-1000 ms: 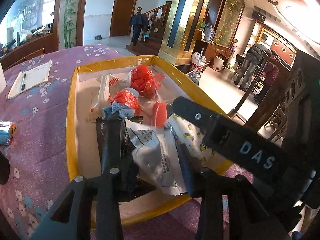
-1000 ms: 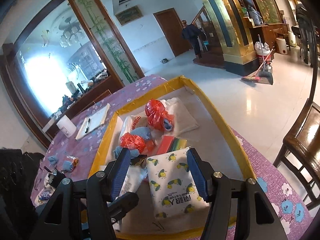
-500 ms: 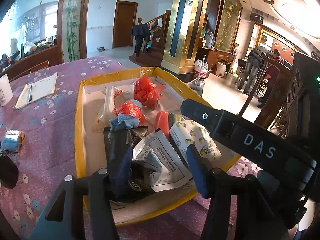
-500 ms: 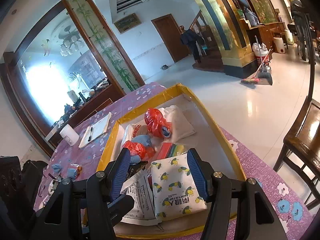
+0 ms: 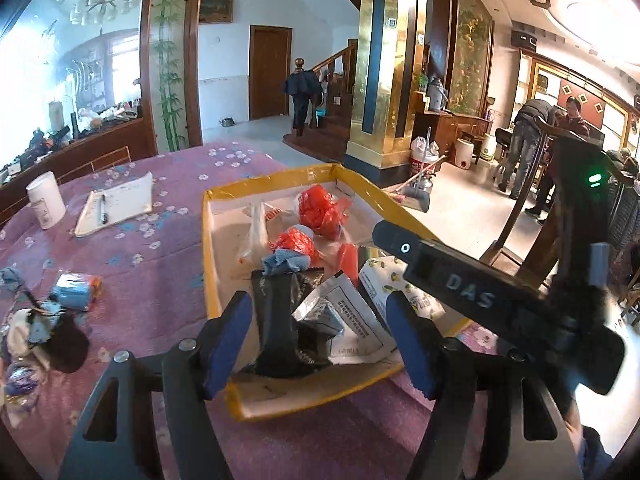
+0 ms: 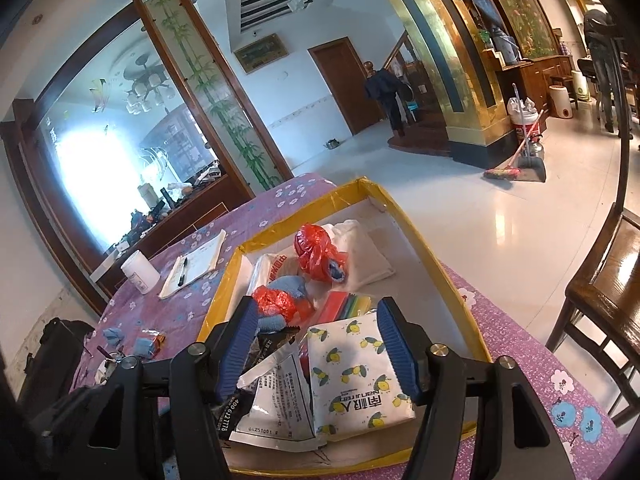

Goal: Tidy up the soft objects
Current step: 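Move both open tools back to the pile on the table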

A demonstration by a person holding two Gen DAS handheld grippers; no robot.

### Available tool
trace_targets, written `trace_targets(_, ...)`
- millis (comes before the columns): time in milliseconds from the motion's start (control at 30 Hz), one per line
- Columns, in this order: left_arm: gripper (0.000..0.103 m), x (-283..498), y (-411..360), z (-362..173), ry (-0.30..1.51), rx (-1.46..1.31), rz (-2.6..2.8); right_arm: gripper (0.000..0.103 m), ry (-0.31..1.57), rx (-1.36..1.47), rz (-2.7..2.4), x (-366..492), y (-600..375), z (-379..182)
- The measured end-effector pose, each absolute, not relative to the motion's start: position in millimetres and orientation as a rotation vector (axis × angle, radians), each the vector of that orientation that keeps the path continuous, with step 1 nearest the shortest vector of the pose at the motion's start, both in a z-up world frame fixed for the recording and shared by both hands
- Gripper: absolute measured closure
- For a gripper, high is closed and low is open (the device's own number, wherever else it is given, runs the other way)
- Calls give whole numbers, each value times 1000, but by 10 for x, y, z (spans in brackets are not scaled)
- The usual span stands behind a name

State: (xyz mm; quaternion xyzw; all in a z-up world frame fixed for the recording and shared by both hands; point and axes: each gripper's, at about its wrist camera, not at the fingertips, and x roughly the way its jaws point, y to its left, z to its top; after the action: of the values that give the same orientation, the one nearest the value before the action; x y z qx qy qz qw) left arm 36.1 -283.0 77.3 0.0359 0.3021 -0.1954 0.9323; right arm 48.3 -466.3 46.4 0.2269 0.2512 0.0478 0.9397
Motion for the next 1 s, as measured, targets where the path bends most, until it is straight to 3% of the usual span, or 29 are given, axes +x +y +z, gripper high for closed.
trace_targets(500, 19, -294, -2015, 960, 569, 48, -334, 30, 539, 381, 112, 301, -4257, 648)
trace_targets(600, 19, -354, -1711, 871, 590, 18, -301, 22, 543, 262, 155, 204, -3847, 789)
trace_targets(1000, 19, -355, 0, 546, 679, -230, -5, 18, 473, -295, 215, -234, -2149, 815)
